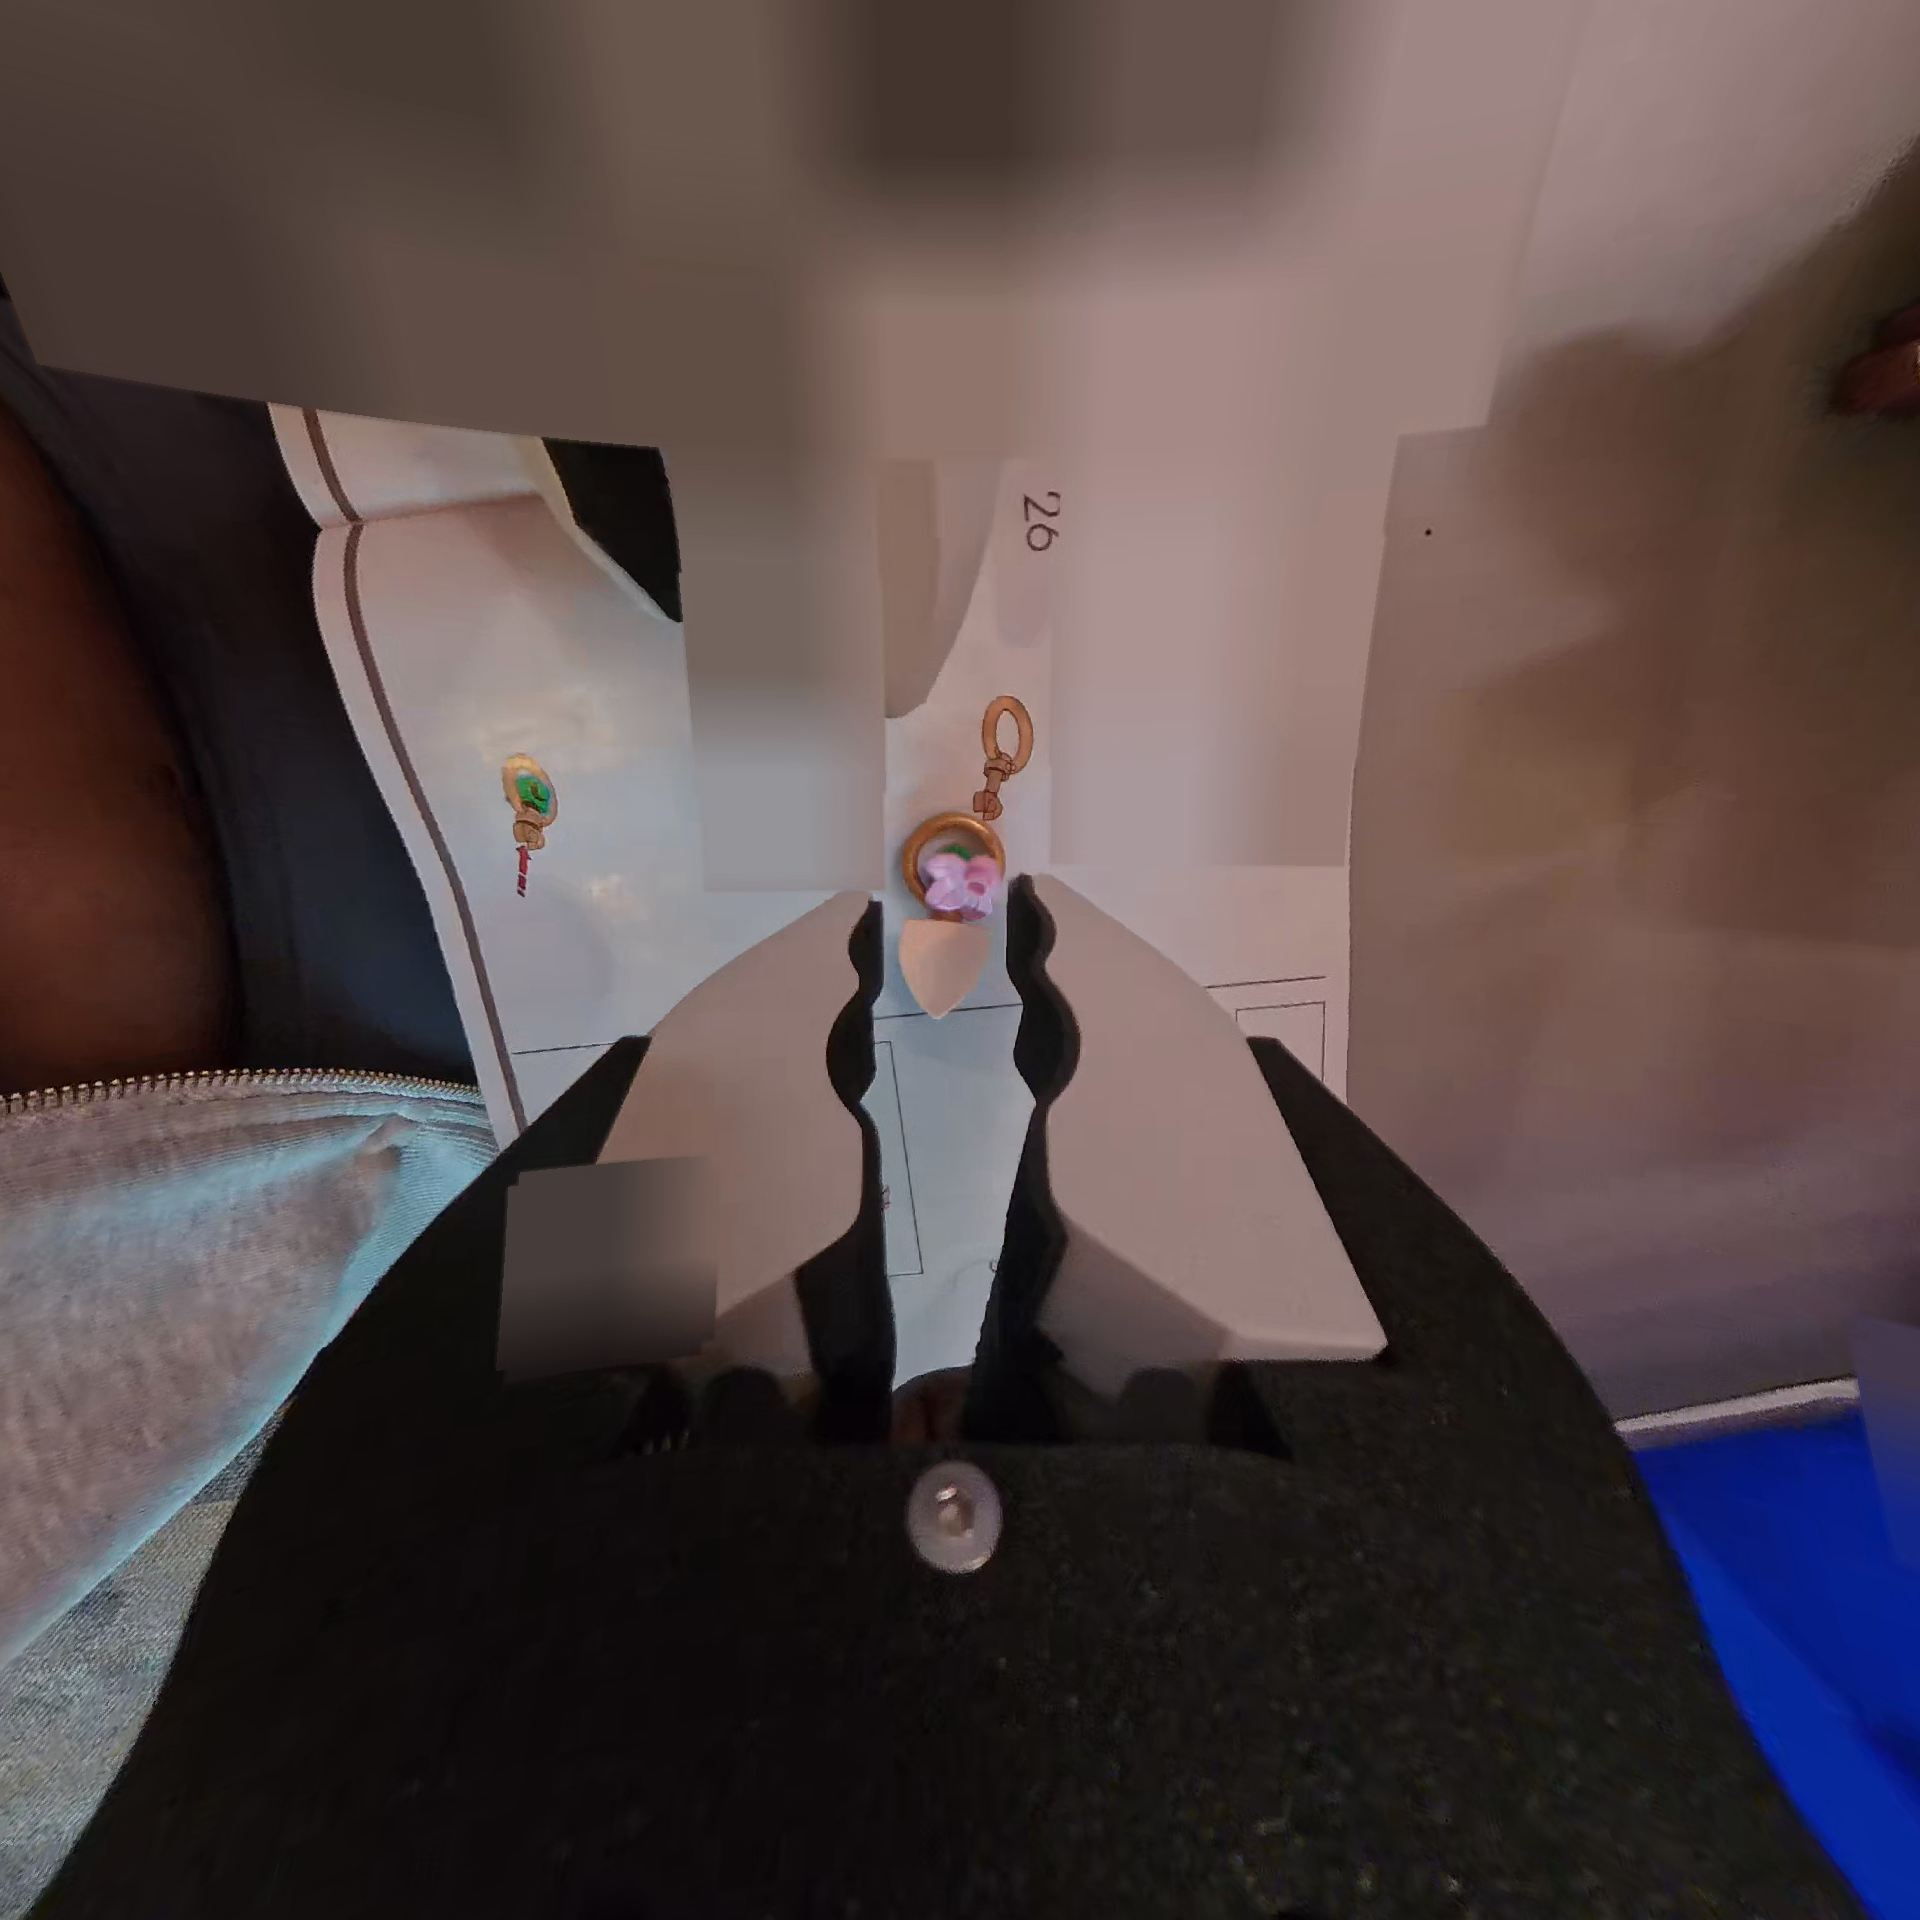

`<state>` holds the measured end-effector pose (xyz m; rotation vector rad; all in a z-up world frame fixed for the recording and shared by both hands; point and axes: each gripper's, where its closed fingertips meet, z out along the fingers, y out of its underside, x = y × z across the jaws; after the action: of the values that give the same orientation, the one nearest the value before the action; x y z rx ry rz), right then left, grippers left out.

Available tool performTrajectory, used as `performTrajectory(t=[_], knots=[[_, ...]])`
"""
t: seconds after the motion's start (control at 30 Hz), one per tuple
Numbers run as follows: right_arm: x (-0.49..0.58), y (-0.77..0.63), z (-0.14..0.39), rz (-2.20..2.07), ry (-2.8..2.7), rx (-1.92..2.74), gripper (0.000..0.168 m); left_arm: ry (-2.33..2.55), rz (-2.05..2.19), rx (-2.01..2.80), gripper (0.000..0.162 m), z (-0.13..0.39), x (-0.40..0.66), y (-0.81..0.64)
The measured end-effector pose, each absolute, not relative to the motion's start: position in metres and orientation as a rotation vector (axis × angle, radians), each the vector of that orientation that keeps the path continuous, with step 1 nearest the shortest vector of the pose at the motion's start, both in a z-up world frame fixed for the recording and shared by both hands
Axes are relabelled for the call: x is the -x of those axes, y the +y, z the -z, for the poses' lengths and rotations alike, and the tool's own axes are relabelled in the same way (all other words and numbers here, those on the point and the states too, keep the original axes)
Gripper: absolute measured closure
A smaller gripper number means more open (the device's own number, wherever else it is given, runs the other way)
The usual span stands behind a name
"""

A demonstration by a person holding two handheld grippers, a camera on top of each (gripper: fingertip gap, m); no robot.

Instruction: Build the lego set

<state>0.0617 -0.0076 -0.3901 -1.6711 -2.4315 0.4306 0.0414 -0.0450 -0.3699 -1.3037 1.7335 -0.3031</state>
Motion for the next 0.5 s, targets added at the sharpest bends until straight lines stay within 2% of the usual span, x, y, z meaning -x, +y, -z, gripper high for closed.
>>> performTrajectory(t=[0.33,0.43,0.5], knots=[[-0.064,-0.001,0.377,-0.483,-2.122,1.798,0.153,1.729,0.285,1.347,0.117,0.374,-0.04,-0.042],[-0.063,0.0,0.382,-0.508,-1.998,1.895,0.139,1.71,0.248,1.356,0.117,0.369,-0.037,-0.041],[-0.061,-0.001,0.387,-0.573,-1.929,1.97,0.138,1.691,0.243,1.352,0.117,0.364,-0.038,-0.043]])
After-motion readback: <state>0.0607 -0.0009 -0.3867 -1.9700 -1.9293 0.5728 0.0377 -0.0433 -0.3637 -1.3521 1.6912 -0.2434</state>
